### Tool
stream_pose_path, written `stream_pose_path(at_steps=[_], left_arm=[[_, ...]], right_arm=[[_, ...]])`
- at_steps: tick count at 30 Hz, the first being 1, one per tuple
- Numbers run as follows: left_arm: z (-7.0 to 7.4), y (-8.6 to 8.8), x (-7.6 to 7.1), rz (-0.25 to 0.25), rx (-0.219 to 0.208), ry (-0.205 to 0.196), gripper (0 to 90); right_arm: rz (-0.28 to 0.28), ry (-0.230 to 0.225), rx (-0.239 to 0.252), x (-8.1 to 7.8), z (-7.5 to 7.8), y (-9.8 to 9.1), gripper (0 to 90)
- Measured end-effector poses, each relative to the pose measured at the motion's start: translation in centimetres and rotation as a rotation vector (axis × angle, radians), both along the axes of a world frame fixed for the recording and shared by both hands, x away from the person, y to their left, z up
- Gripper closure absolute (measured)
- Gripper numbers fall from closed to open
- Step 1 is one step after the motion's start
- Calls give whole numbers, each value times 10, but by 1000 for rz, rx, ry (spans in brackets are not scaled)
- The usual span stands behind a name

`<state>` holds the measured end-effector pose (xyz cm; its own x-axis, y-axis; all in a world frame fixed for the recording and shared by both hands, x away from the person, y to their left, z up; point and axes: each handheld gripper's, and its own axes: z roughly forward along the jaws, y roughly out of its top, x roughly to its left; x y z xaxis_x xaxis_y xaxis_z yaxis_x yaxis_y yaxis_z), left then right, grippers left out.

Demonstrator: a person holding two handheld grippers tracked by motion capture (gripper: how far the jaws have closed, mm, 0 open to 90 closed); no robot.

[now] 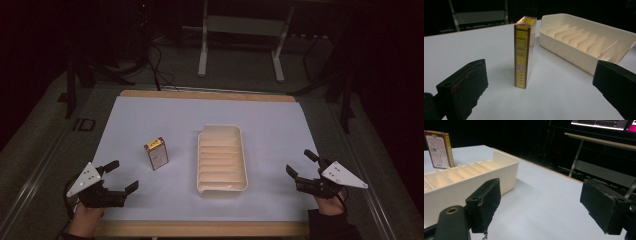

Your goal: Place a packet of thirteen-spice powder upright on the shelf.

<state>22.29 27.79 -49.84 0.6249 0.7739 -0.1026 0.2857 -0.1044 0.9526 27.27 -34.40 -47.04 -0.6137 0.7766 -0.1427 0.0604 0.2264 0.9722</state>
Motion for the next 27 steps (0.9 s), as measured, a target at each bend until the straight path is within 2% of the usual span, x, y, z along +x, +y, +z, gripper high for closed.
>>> stream_pose_path(at_steps=[1, 4, 5, 6, 7, 8, 10, 11, 13, 14, 15, 18, 19, 20, 21, 26, 27], left_arm=[[2, 1, 1, 6, 13, 1, 1], [4, 2, 2, -5, 3, 7, 1], [5, 4, 4, -8, 26, 24, 1], [5, 4, 4, -8, 26, 24, 1], [6, 5, 5, -20, 28, 38, 1], [7, 8, 7, -44, 35, 67, 1], [7, 8, 7, -44, 35, 67, 1], [7, 14, 10, -67, 22, 113, 1], [8, 16, 12, -92, 20, 148, 1], [8, 16, 12, -92, 20, 148, 1], [11, 15, 13, -115, 71, 180, 1], [18, 8, 16, -188, 150, 278, 1], [18, 8, 16, -188, 150, 278, 1], [23, 1, 17, -195, 232, 316, 1], [26, -1, 17, -188, 266, 321, 1], [38, -7, 24, -187, 371, 409, 1], [39, -7, 25, -187, 385, 438, 1]], right_arm=[[1, -2, 0, 0, 0, 0, 169], [-6, 1, -1, 0, 0, 1, 169], [-6, 2, 7, 1, 0, 1, 169], [-10, 5, 8, 1, 0, 1, 169], [-15, 6, 9, 1, 0, 0, 169], [-15, 3, 12, 1, 1, 0, 169], [-15, -1, 17, 1, 1, 0, 169], [-14, 0, 13, 1, 1, 0, 169], [-6, -1, 16, 0, 1, 1, 169], [-6, -1, 16, 0, 1, 1, 169], [0, -3, 5, 0, 2, 2, 169], [1, -4, 5, 0, 2, 3, 169], [1, -4, 5, 0, 2, 3, 169], [4, -2, 3, 0, 2, 3, 169], [4, -1, 3, 0, 1, 3, 169], [12, 2, -2, -1, 1, 4, 169], [14, 1, -4, -1, 1, 4, 169]])
